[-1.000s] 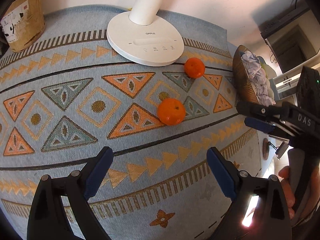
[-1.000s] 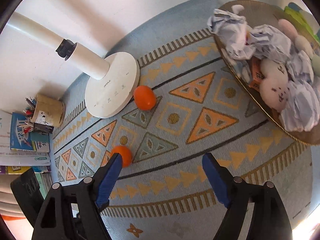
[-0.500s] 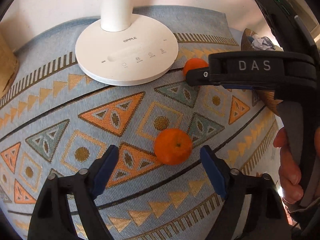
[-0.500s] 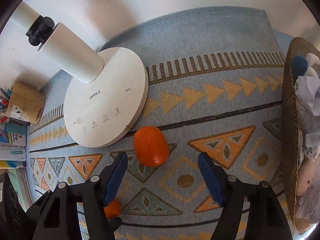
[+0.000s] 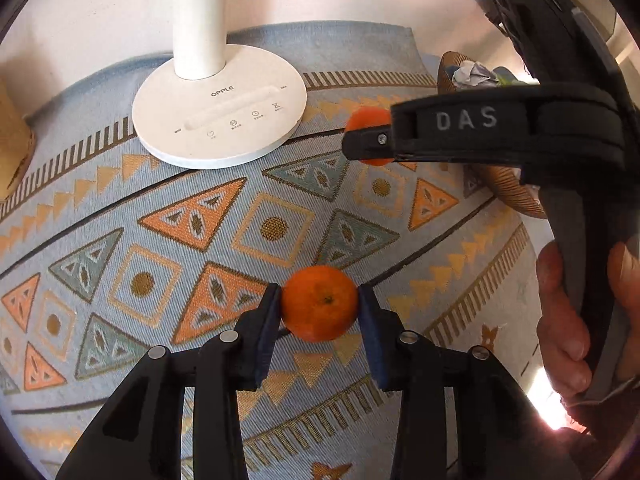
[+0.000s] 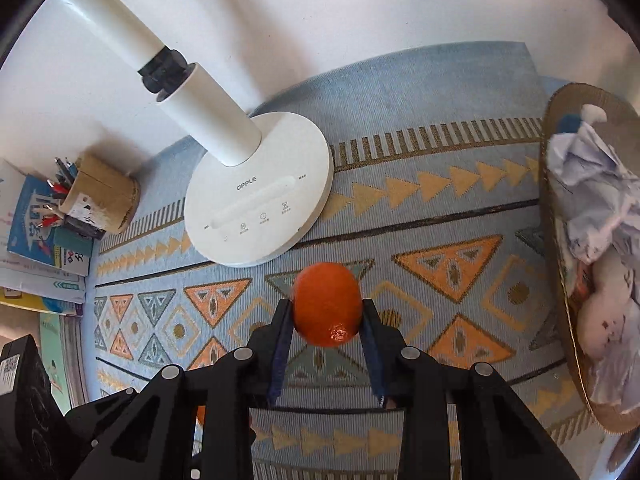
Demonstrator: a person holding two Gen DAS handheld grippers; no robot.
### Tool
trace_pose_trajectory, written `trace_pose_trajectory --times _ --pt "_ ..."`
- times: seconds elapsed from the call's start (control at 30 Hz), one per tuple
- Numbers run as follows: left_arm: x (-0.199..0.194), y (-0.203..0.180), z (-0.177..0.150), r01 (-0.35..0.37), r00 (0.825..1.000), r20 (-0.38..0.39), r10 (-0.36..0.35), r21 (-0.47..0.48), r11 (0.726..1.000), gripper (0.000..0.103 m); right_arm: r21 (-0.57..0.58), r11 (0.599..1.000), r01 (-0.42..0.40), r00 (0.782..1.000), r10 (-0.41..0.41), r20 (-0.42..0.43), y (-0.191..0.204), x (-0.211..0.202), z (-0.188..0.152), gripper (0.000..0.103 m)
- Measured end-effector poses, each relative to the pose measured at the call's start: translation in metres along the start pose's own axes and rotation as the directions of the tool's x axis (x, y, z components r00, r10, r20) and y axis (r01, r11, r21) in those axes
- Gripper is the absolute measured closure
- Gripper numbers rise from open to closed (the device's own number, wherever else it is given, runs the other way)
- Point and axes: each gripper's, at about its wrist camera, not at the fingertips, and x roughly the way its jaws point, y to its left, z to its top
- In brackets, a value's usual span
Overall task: Organize objects
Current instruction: 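Grasp an orange with the right tool while the left tool grasps the other orange, then carry both oranges over the brown bowl and open both tools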
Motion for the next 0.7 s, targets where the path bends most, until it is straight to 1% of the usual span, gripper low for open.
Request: trace_pose_trajectory --times 0.1,0.17,0.23,0.33,0.43,0.53,0.7 --pt "-0.016 -0.011 -0.011 -0.015 1.0 0.023 0.016 -0.007 1.0 0.068 0.025 0.999 -0.033 0.999 0.032 0.023 -0.01 -0.026 -0.024 0.071" --pt "-0.024 -0.022 -0.016 -0.021 0.999 0.032 0.021 0.003 1.0 0.068 0.042 0.998 -0.038 0.999 0.037 0.038 -0.019 -0.044 -0.04 0.071" --pt "-0.032 -0.032 -0.021 -0.02 0.999 0.044 0.019 0.024 0.999 0.068 0.052 0.998 -0.029 0.998 0.026 0.055 -0.027 -0.06 -0.054 0.071" --pt "-0.039 -0.057 -0.018 -0.015 0.997 0.074 0.011 0.065 0.998 0.068 0.057 0.998 0.008 0.995 -0.014 0.099 -0.04 -0.089 -0.066 0.071" --pt "-0.043 -0.091 -0.005 -0.009 0.994 0.11 -0.003 0.111 0.994 0.068 0.067 0.997 0.041 0.987 -0.05 0.151 -0.059 -0.122 -0.065 0.071" --pt "-0.046 -0.12 0.019 0.003 0.989 0.145 -0.024 0.149 0.989 0.068 0.082 0.995 0.059 0.979 -0.074 0.192 -0.079 -0.146 -0.058 0.071" --pt "-0.045 -0.169 0.062 0.006 0.979 0.199 -0.046 0.197 0.98 0.068 0.11 0.991 0.08 0.97 -0.103 0.22 -0.118 -0.175 -0.045 0.071"
